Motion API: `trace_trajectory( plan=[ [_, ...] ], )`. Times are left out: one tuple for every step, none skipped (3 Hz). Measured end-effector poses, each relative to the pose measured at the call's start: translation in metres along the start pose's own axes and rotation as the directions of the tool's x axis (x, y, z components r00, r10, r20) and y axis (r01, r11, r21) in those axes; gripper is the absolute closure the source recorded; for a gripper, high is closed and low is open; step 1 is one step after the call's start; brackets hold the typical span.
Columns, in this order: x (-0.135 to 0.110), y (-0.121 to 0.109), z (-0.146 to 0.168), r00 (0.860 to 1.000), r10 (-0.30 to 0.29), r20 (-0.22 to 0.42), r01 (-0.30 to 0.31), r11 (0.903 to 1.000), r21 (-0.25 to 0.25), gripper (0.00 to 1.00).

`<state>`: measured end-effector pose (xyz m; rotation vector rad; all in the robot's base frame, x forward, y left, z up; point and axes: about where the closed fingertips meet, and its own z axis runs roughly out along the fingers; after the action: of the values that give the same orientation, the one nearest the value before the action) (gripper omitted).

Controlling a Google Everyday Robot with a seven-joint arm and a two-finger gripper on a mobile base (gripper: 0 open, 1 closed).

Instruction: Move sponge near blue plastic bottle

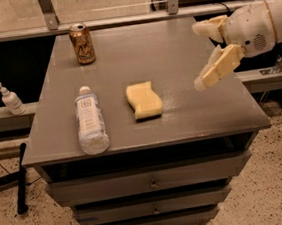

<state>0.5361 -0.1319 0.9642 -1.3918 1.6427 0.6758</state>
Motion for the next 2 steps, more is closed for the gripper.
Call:
trace_trajectory(
  plan=[
    [0.0127, -0.0183, -0.0317, 0.999, -0.044, 0.006, 0.044, 0.9981, 0.043, 0.0],
    [0.0217, -0.0092, -0.0323, 0.998, -0.065, 0.022, 0.065, 0.9977, 0.017, 0.0]
  ],
)
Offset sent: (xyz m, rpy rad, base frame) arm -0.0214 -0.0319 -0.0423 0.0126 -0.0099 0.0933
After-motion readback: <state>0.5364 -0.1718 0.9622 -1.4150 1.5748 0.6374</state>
